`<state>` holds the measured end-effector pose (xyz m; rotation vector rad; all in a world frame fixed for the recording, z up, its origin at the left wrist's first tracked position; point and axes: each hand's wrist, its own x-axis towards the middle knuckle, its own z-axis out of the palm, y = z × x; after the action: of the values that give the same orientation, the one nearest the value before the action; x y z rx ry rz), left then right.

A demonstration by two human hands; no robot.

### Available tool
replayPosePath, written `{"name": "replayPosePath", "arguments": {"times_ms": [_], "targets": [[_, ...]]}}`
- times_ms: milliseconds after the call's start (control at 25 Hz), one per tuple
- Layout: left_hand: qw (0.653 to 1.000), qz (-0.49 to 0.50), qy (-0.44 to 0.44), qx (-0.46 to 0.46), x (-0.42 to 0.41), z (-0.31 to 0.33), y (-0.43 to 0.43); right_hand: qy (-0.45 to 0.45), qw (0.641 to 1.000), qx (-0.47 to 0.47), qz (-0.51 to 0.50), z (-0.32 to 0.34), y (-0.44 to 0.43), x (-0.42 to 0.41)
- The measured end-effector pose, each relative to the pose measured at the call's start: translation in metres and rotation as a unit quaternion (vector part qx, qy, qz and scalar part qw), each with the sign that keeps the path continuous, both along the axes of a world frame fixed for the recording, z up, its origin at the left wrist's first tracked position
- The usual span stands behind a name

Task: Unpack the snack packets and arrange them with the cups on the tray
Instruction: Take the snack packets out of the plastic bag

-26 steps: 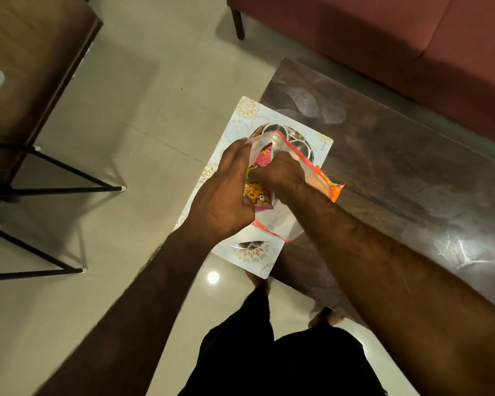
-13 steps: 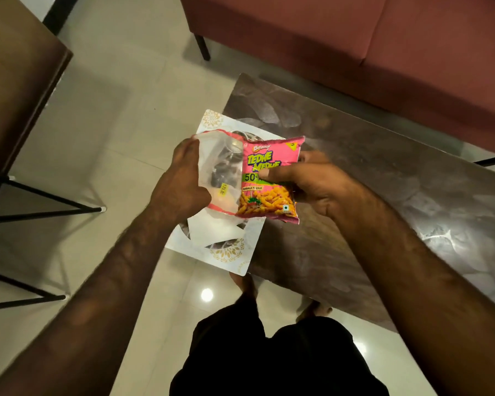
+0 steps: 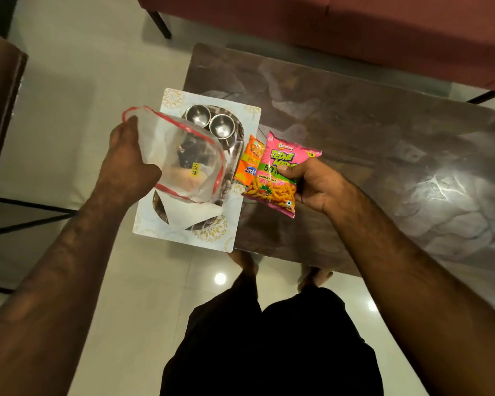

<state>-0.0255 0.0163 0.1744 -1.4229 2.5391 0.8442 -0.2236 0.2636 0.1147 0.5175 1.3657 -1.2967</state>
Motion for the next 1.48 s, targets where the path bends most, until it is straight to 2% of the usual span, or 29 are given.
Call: {"name": "replayPosePath", "arguments": {"times_ms": [240, 400, 520, 680, 840, 920, 1040, 1200, 1280, 1360, 1480], "targets": [[0.999, -0.020, -0.009, -0.026, 0.002, -0.004, 0.008, 0.024, 0.991, 0.124, 0.037, -0.083, 0.010, 0.022], [0.999, -0.031, -0.004, -0.041, 0.003, -0.010, 0.013, -0.005, 0.989, 0.131, 0.061, -0.125, -0.012, 0.042], [0.998, -0.044, 0.002, -0.048, 0.005, -0.010, 0.012, 0.013, 0.990, 0.126, 0.065, -0.145, -0.030, 0.048], [0.998, -0.049, 0.004, -0.041, 0.005, -0.011, 0.011, 0.063, 0.980, 0.157, 0.107, -0.166, -0.036, 0.050], [0.998, -0.048, 0.024, -0.011, 0.004, -0.008, 0.012, 0.205, 0.945, 0.204, 0.152, -0.214, -0.018, 0.044], [0.998, -0.042, 0.050, 0.023, 0.004, -0.005, 0.012, 0.277, 0.925, 0.179, 0.190, -0.182, -0.016, 0.042], [0.992, -0.031, 0.094, 0.077, 0.004, 0.001, 0.013, 0.374, 0.865, 0.152, 0.298, -0.064, -0.034, 0.051], [0.984, 0.011, 0.124, 0.128, 0.009, -0.001, 0.015, 0.458, 0.792, 0.067, 0.398, -0.014, -0.054, 0.066], [0.973, 0.031, 0.147, 0.173, 0.014, -0.002, 0.016, 0.486, 0.776, 0.030, 0.400, -0.003, -0.065, 0.075], [0.953, 0.039, 0.180, 0.240, 0.016, -0.001, 0.020, 0.490, 0.779, -0.018, 0.391, 0.017, -0.079, 0.082], [0.921, 0.042, 0.220, 0.318, 0.015, -0.001, 0.030, 0.499, 0.760, -0.059, 0.412, 0.037, -0.099, 0.095]]}}
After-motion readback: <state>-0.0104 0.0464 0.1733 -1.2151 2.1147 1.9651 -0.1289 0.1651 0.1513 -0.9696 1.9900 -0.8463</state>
